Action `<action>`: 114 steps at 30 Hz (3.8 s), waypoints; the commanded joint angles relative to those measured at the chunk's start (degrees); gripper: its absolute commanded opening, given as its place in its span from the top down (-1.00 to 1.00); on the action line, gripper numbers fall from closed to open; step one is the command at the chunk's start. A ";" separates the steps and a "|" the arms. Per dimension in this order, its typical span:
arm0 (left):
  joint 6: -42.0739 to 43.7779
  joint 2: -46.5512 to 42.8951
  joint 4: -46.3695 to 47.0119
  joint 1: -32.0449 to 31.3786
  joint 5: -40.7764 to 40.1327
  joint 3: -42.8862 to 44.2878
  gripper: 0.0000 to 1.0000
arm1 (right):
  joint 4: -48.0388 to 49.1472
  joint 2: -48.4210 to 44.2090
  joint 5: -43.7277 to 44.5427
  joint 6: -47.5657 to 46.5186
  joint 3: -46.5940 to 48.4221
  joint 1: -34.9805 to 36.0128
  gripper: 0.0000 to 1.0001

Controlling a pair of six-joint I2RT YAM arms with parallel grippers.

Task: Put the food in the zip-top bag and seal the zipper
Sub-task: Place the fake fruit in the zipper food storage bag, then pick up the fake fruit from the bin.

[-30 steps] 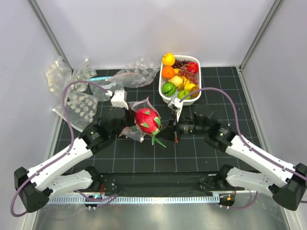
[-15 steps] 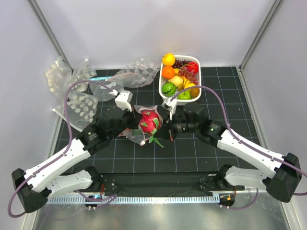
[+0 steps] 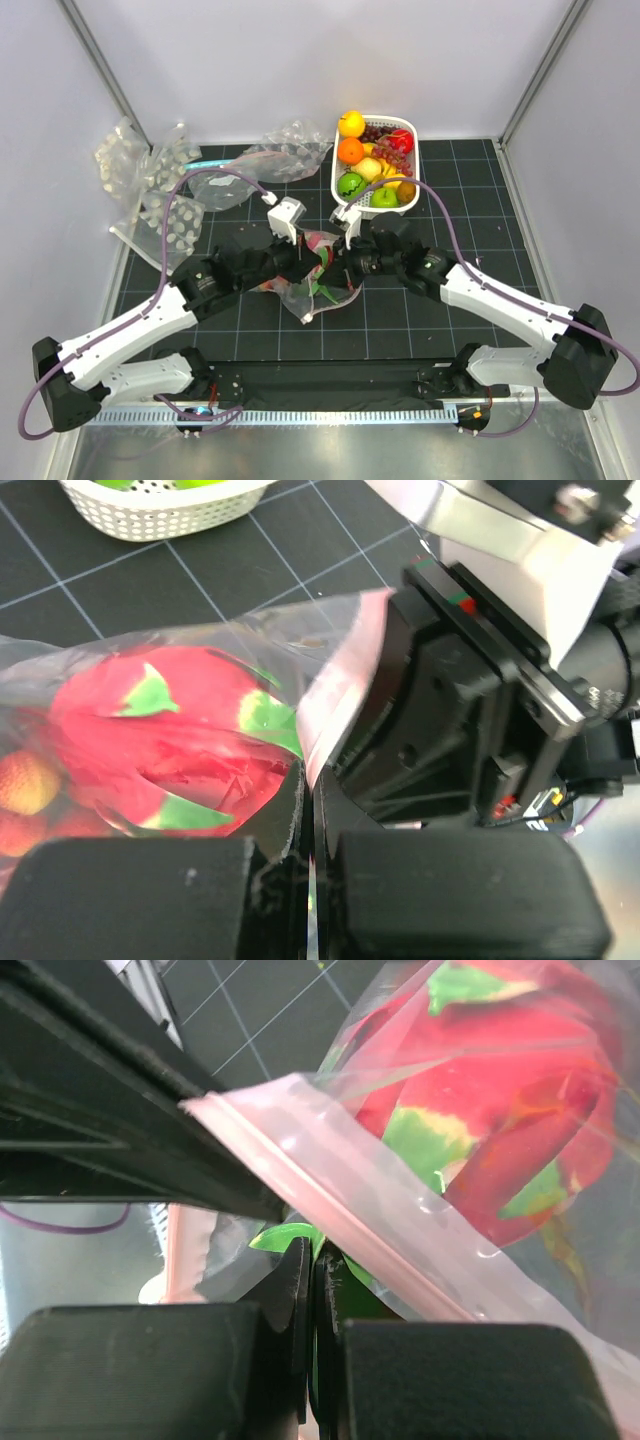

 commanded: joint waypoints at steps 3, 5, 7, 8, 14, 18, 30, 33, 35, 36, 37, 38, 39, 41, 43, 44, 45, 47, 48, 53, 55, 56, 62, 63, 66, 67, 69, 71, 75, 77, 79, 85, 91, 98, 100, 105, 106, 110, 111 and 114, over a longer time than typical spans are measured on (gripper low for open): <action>1.21 -1.77 1.66 -0.42 3.00 2.52 1.00 | 9.01 -1.03 4.93 -3.73 2.37 -0.09 0.98; 1.12 -2.38 1.39 -0.42 3.09 2.34 0.99 | 8.93 -0.51 6.43 -3.90 2.28 -0.01 0.98; 0.86 -3.00 1.65 -0.51 3.00 2.17 0.99 | 10.67 0.72 8.62 -3.82 2.37 -0.01 0.98; 0.77 -3.00 1.74 -0.51 3.00 2.17 0.99 | 11.21 1.25 9.24 -3.64 2.45 -0.01 0.98; -0.46 -1.07 2.53 -0.51 4.59 2.17 1.00 | 15.78 6.34 17.24 -2.14 1.93 2.09 0.98; -1.87 -0.01 2.80 -0.51 3.71 2.17 0.99 | 16.66 9.25 16.55 -2.94 2.89 5.61 0.98; -3.01 -5.63 4.03 -0.51 -7.80 -1.26 0.99 | 17.71 7.06 15.66 -4.34 1.40 8.25 -0.29; -2.92 -5.46 3.41 -0.42 -9.47 -1.09 1.00 | 16.93 3.29 19.96 -4.34 0.35 8.25 -0.29; -2.92 -5.20 3.06 -0.42 -10.26 -1.00 1.00 | 16.40 -0.39 20.67 -4.52 -0.61 8.25 -0.26; -3.01 -5.11 2.71 -0.51 -10.88 -0.82 0.99 | 16.14 -1.89 20.76 -4.43 -1.06 8.25 -0.23; -3.10 -5.02 2.71 -0.42 -11.67 -0.91 0.99 | 16.22 -3.48 20.68 -4.26 -1.58 8.25 -0.21; -3.19 -5.02 2.88 -0.42 -12.20 -1.00 1.00 | 16.13 -6.45 20.85 -4.08 -2.63 8.25 -0.21; -3.10 -4.76 2.80 -0.42 -12.72 -1.17 0.99 | 16.22 -8.22 21.29 -3.99 -3.16 8.25 -0.21; -3.10 -4.41 2.80 -0.42 -13.87 -1.09 1.00 | 16.05 -10.95 23.21 -3.99 -4.74 8.25 -0.25; -2.93 -3.62 2.71 -0.51 -14.40 -0.91 0.99 | 15.87 -14.38 24.62 -4.25 -5.54 8.25 -0.28; -2.92 -3.35 2.53 -0.42 -14.57 -0.82 1.00 | 15.78 -15.43 25.50 -4.43 -6.15 8.25 -0.28; -2.92 -3.18 2.62 -0.42 -14.84 -0.73 1.00 | 16.04 -16.92 25.95 -4.34 -6.51 8.17 -0.27; -2.84 -2.65 2.36 -0.42 -15.19 -0.56 1.00 | 16.57 -18.43 26.56 -4.26 -7.47 8.17 -0.25; -2.75 -2.56 2.27 -0.42 -15.28 -0.56 1.00 | 16.66 -18.78 28.57 -4.34 -7.74 8.25 -0.24; -2.66 -3.61 0.87 -0.34 -17.56 -0.21 1.00 | 13.59 -19.66 40.78 -3.21 -7.30 8.17 -0.16; -2.75 -4.40 0.51 -0.34 -19.40 -0.38 0.99 | 12.80 -19.66 48.60 -2.50 -7.30 8.17 -0.06; -3.01 -5.10 0.51 -0.34 -20.02 -0.64 1.00 | 12.18 -19.66 50.45 -2.24 -7.39 8.08 -0.02; -3.36 -4.58 0.68 0.89 -23.10 -0.65 0.99 | 12.18 -19.93 52.49 -1.97 -7.74 7.38 -0.08; -3.54 -3.36 0.51 2.03 -23.10 -0.12 0.99 | 12.18 -20.01 53.02 -1.88 -7.74 7.46 -0.13; -4.94 -1.34 0.77 5.45 -20.30 0.58 0.99 | 12.09 -20.54 56.96 -1.80 -8.27 7.29 -0.32; -7.29 -0.02 1.38 9.12 -18.55 0.85 0.99 | 12.09 -20.89 58.02 -1.53 -8.70 6.94 -0.36; -10.81 0.86 2.44 13.09 -11.78 0.85 0.99 | 11.74 -22.38 61.26 -0.83 -9.14 6.59 -0.39; -16.00 1.66 4.36 18.19 -7.48 0.58 0.99 | 12.17 -23.52 62.51 -0.04 -10.28 5.97 -0.43; -17.51 1.93 0.17 21.90 -10.24 5.58 1.00 | 13.67 -24.50 63.74 1.01 -12.31 5.00 -0.48; -16.90 1.14 -3.42 22.51 -13.07 8.48 0.99 | 12.80 -22.66 63.48 1.19 -11.44 4.39 -0.48; -16.81 -0.44 -2.49 22.52 -15.27 7.97 0.99 | 11.66 -19.77 62.87 1.37 -9.69 3.86 -0.47; -16.72 -4.49 11.47 22.52 -12.39 -5.12 0.99 | 5.07 -11.15 54.73 5.92 -4.41 -3.86 -0.42; -16.46 -3.70 13.43 22.43 -6.58 -6.62 1.00 | 4.79 -2.36 49.41 7.26 -1.77 -10.81 -0.41; -16.37 -5.19 14.05 22.34 -6.58 -7.15 0.99 | 1.81 13.81 62.51 6.47 9.30 -12.66 -0.49; -16.46 -6.16 13.96 22.43 -6.31 -7.41 1.00 | 2.24 16.53 63.99 6.03 12.11 -13.63 -0.53; -16.20 -7.57 14.05 22.16 -8.42 -8.64 1.00 | 4.62 24.01 67.78 5.85 16.86 -16.26 -0.59; -16.28 -7.57 14.05 22.16 -7.99 -8.64 1.00 | 4.45 25.06 69.18 5.68 18.96 -16.44 -0.59; -17.42 -7.48 14.31 22.16 -6.23 -8.99 1.00 | 3.21 30.16 72.09 4.54 24.24 -17.93 -0.61; -18.04 -7.31 14.57 22.16 -5.79 -9.17 0.99 | 3.21 31.74 72.01 4.27 25.04 -18.72 -0.61; -19.01 -7.30 15.80 22.16 -4.29 -9.96 1.00 | 3.30 34.03 70.78 5.76 26.45 -20.22 -0.61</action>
